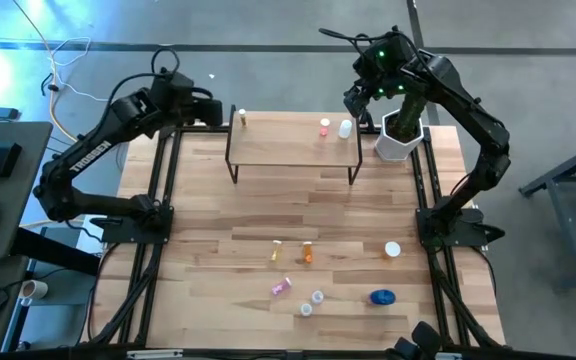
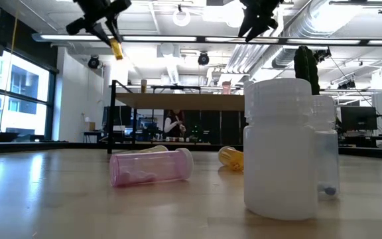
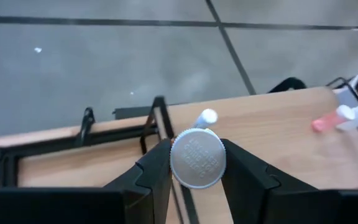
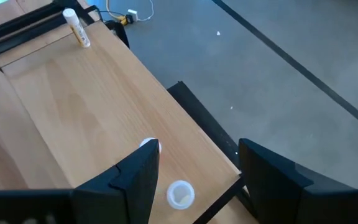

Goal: Pick and place medicine bottles onto shelf by color
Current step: Put the top orange pill bottle on the shelf

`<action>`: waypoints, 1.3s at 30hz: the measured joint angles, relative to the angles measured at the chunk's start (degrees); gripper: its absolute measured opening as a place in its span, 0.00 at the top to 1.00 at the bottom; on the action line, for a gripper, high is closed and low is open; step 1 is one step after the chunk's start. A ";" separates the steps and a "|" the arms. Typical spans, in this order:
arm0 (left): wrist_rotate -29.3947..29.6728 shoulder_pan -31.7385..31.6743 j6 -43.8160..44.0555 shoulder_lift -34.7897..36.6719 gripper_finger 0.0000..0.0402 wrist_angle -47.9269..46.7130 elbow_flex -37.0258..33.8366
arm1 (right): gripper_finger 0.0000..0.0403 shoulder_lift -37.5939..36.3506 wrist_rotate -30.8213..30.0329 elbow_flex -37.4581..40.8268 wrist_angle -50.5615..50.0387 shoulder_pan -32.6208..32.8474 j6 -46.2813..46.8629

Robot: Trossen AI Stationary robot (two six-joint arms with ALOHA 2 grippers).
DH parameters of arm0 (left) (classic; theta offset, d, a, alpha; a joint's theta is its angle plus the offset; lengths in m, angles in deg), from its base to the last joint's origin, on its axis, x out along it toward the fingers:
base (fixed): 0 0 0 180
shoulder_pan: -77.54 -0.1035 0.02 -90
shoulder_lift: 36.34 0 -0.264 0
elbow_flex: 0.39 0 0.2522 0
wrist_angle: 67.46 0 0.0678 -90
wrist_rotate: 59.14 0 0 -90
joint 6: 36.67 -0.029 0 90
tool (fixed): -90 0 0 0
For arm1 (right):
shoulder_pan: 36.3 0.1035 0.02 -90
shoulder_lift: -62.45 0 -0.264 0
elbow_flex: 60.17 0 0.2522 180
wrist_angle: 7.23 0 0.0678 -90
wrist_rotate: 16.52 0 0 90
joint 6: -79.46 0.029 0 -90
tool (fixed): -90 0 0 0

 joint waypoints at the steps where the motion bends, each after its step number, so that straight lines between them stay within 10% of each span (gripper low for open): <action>1: -0.23 0.00 -0.48 -0.40 0.72 0.01 0.62 | 0.48 0.00 0.00 0.00 0.01 0.00 0.22; 39: 1.28 11.13 -4.31 -20.62 0.72 -1.00 3.32 | 0.48 0.00 0.00 0.00 -0.07 0.00 2.05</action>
